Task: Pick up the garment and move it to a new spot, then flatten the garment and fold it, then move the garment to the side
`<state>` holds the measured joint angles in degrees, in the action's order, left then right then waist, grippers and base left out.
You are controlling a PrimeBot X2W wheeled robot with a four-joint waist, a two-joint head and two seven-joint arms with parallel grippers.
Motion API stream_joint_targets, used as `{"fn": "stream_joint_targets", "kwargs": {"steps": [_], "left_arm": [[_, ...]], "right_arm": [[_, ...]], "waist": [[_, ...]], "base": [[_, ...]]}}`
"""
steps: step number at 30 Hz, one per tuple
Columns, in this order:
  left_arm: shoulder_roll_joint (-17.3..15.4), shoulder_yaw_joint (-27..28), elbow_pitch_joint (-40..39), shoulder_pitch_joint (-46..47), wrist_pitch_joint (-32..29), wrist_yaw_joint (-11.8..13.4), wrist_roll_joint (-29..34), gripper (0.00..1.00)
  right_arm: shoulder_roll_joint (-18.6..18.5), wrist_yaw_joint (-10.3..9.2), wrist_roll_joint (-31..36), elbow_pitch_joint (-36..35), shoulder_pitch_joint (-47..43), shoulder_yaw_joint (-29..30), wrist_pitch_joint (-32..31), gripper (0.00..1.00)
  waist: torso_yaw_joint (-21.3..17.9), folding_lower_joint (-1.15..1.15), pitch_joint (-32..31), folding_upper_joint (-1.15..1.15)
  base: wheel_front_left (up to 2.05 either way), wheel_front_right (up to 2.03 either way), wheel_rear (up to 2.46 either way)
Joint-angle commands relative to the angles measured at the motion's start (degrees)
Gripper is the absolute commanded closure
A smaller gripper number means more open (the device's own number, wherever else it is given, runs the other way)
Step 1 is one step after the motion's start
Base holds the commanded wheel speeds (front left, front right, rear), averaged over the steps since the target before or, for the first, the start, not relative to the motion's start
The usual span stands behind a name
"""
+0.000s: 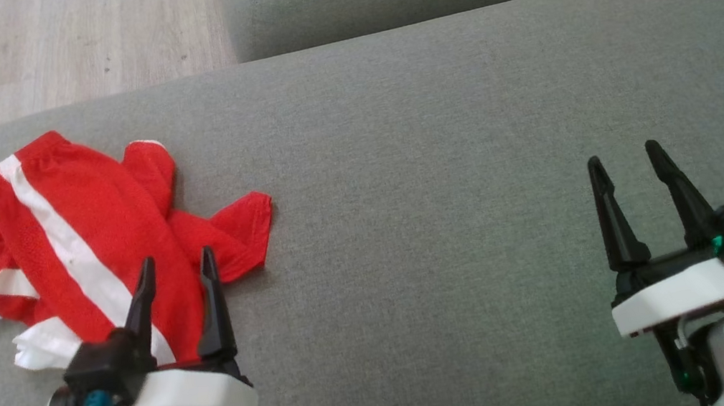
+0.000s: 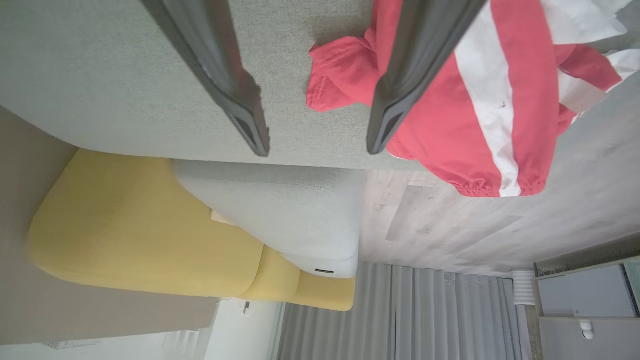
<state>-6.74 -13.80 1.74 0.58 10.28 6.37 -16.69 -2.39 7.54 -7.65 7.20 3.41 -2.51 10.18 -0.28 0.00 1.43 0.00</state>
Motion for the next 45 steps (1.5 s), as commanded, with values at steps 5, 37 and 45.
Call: {"fn": "stream_joint_targets", "kwargs": {"steps": [5,37,45], "left_arm": [[-2.53,-1.74,-2.21,3.38,1.68,2.31,5.49,0.00],[3.72,6.62,-1.04,1.08,4.72,-6.20,9.90,0.00],[3.84,6.82,-0.82,1.06,4.72,-6.22,9.35,0.00]], "right_arm": [[-0.43,-0.05,5.37,-2.51,3.10,-1.73,1.75,0.00],[-0.49,-0.05,-4.24,3.33,3.32,-3.62,4.82,0.00],[-0.49,-0.05,-4.73,3.75,3.40,-3.88,4.82,0.00]], "waist": [[-0.17,0.00,-0.03,0.00],[-0.35,0.00,0.11,0.00],[-0.16,0.00,-0.25,0.00]], "base": [[0.00,0.00,0.00],[0.00,0.00,0.00],[0.00,0.00,0.00]]}}
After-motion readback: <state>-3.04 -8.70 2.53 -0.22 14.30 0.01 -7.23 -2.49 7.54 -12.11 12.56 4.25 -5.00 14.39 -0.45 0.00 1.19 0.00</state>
